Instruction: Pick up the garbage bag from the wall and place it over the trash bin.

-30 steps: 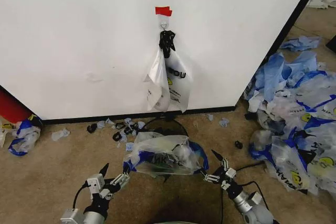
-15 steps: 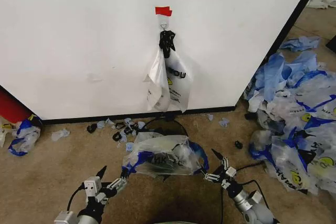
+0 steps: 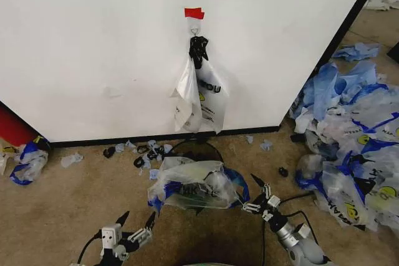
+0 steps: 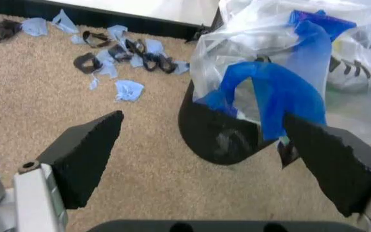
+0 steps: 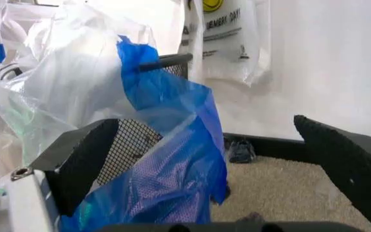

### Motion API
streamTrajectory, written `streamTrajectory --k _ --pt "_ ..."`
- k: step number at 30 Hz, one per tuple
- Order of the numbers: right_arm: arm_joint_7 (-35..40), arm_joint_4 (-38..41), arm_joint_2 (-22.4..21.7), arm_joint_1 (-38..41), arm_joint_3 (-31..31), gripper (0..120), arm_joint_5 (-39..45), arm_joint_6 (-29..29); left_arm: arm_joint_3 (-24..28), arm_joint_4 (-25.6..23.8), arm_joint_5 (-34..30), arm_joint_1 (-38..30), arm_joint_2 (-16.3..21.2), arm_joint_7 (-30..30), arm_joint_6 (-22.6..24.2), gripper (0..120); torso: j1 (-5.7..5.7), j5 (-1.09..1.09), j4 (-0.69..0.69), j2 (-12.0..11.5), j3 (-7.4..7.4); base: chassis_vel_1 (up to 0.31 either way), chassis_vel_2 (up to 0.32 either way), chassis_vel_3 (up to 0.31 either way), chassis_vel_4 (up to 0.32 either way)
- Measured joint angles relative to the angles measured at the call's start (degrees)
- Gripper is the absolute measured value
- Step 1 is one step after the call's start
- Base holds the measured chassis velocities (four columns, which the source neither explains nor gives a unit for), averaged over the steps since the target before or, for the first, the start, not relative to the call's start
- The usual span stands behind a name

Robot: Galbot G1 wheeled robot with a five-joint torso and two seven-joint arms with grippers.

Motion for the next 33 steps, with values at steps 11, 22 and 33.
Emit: streamTrajectory --k 11,22,33 --pt "-0.15 0.81 0.01 -0.97 -0.12 100 0.40 0.00 -5.92 -1.78 -1.33 1.75 2.97 -0.94 -0.08 98 0.00 0.01 0.00 0.00 0.00 0.000 0.000 0.000 0.000" --pt "-0.34 3.40 -0.72 -2.86 1.10 100 0.82 0.00 -5.42 -3.75 -1.40 0.98 2.79 -0.98 0.04 98 0.00 0.00 0.01 0.00 0.00 0.000 0.000 0.000 0.000" --pt "-4.12 3.43 -0.51 -2.21 1.09 100 3.15 0.00 -3.58 -3.46 -1.22 -0.07 1.82 -0.75 0.04 98 0.00 0.00 0.01 0.00 0.00 0.000 0.000 0.000 0.000"
